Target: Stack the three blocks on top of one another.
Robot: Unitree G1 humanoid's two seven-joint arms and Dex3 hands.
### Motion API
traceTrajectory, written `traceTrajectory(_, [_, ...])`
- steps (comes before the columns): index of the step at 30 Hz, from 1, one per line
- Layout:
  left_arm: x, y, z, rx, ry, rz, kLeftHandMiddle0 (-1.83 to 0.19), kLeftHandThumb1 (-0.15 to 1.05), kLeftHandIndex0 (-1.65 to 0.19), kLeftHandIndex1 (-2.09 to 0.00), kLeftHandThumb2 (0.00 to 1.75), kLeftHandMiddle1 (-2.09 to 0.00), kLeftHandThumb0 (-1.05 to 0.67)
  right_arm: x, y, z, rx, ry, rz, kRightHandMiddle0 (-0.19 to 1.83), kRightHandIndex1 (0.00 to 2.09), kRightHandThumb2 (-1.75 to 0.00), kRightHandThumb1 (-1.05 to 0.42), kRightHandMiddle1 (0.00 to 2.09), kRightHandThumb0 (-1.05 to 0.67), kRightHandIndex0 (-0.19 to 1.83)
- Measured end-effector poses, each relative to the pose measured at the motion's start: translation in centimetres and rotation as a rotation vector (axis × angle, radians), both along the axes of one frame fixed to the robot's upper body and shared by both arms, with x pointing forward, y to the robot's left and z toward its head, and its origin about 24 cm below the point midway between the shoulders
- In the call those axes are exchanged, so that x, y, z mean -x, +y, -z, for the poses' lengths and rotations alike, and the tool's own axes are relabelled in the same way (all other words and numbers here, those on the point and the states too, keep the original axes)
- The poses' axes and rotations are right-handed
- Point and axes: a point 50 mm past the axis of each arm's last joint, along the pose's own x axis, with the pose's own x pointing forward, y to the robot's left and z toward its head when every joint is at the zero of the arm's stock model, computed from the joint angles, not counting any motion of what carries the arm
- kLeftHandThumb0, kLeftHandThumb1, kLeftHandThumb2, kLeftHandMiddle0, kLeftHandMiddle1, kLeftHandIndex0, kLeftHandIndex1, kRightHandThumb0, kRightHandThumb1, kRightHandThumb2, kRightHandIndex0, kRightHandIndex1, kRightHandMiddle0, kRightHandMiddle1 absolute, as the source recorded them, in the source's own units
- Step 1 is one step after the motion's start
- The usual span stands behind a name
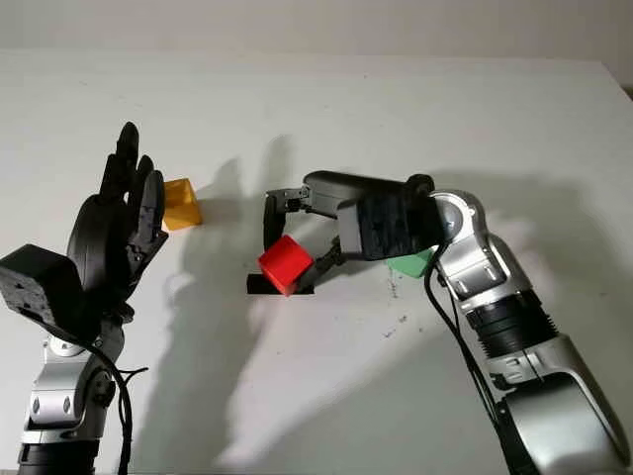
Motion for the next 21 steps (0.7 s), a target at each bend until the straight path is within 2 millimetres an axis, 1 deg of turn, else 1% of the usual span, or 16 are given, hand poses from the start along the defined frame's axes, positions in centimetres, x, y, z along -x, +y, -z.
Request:
traceTrajectory(6, [0.00, 0.00, 0.00, 0.001, 0.000, -0.002, 0.13, 1.05, 0.12, -0.06, 0.59, -0.06, -0.69, -0.17, -0.02, 0.38, 0.008, -0.008, 0.007, 0.29, 0.03, -0.06, -0.97, 1.52, -0.38, 0.26])
traceTrajectory(14, [0.01, 0.00, -0.04, 0.001, 0.002, -0.006, 0.13, 1.05, 0.12, -0.06, 0.59, -0.05, -0.69, -0.17, 0.34, 0.59, 0.010, -0.079, -0.011, 0.28, 0.03, -0.06, -0.99, 1.55, -0.40, 0.26])
traceTrajectory(21, [0.01, -0.01, -0.04, -0.007, 0.003, -0.009, 0.14, 1.05, 0.12, -0.05, 0.58, -0.05, -0.70, -0.28, 0.30, 0.96, 0.009, -0.074, -0.011, 0.29, 0.03, -0.05, -0.99, 1.55, -0.43, 0.26])
